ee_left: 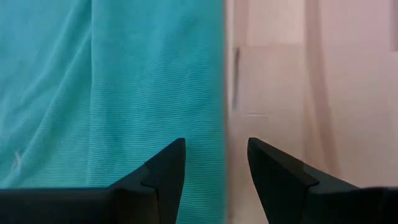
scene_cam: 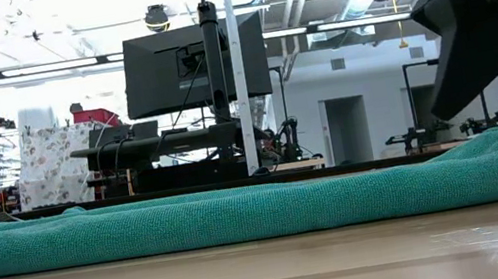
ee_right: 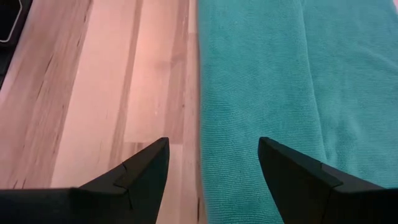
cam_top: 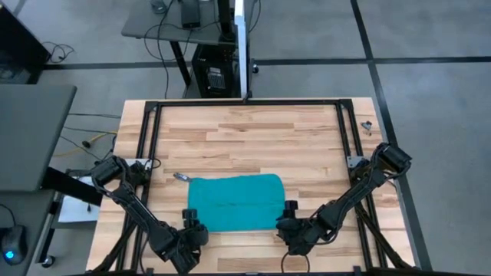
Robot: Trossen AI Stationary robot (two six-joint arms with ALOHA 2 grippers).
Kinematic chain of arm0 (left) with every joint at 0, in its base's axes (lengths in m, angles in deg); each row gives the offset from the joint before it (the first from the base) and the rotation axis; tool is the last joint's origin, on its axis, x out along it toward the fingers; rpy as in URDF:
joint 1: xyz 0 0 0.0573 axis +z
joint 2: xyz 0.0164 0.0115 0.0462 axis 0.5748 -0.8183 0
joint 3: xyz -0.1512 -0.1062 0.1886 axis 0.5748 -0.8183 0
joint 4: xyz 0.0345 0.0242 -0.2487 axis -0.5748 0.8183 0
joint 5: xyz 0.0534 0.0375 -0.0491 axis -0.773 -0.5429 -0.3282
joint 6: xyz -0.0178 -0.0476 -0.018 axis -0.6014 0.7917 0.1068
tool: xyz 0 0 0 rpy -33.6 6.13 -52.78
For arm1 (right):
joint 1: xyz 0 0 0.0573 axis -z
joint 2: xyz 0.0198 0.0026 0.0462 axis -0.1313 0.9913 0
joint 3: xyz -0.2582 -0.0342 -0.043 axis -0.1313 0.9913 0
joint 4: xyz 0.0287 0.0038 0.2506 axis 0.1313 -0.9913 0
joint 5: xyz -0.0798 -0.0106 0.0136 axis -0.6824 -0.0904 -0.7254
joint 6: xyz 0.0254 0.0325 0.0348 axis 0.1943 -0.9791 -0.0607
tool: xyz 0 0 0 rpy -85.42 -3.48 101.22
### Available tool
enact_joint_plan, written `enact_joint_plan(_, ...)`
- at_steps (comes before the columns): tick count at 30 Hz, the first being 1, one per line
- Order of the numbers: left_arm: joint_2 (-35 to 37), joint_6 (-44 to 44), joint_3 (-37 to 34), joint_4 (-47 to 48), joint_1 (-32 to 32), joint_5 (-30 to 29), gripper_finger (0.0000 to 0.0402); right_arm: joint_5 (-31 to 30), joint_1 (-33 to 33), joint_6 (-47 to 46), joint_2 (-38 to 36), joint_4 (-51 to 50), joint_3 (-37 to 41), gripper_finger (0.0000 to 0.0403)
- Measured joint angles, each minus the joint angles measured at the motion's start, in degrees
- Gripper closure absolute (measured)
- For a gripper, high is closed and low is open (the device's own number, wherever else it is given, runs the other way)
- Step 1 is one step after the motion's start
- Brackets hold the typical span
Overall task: Roll towel
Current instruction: Roll the blue towel
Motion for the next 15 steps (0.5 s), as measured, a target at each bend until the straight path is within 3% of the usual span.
enact_joint_plan(15,0.1,1.8,-4.3,-1.6,0.5,1.1,0.0243,0.3,0.8,1.6,3.9,0.8,0.0,0.0165)
